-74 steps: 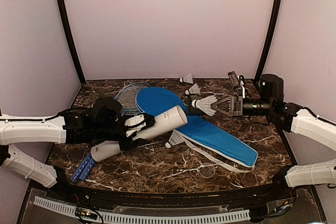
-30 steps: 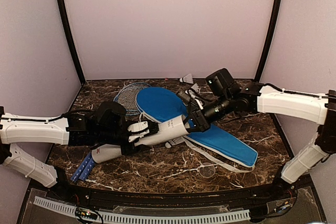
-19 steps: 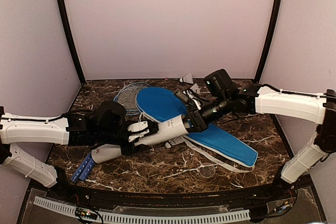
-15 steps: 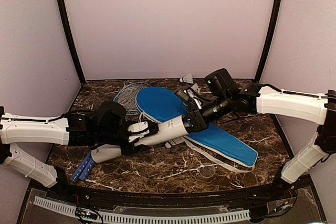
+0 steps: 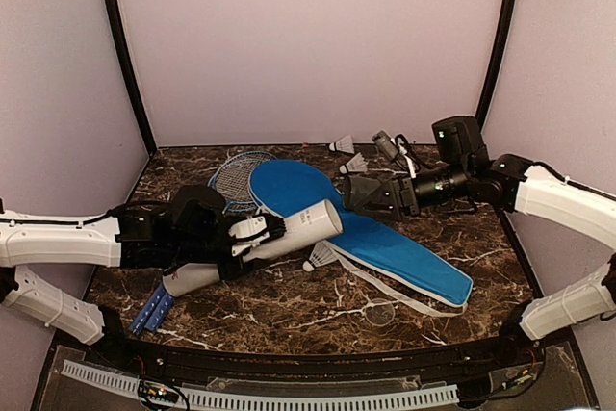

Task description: Pack up the badminton gear

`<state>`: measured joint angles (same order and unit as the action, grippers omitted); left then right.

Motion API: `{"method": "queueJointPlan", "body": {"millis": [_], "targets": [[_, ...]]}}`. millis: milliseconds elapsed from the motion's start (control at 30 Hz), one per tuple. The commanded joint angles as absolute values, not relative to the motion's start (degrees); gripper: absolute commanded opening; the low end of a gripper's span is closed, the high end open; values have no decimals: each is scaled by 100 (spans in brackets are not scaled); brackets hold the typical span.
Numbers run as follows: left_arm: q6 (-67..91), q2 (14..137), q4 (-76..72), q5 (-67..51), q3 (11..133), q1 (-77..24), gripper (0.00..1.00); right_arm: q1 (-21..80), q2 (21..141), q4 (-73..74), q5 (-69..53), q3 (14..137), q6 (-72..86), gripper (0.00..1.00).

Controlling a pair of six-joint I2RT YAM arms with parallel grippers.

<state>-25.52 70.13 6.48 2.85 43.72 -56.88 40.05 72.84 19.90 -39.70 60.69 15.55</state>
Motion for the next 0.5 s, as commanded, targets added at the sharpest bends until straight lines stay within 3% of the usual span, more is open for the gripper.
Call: {"method": "queueJointPlan", "body": {"millis": [0, 467], "targets": [[-2557, 6995, 550, 544, 4436, -5572, 58, 3553, 6966, 968, -4337, 5410, 2108, 75], [-2472, 6642, 538, 369, 4453, -5057, 58, 3177, 7533, 42, -2733, 4396, 2882, 80]]}}
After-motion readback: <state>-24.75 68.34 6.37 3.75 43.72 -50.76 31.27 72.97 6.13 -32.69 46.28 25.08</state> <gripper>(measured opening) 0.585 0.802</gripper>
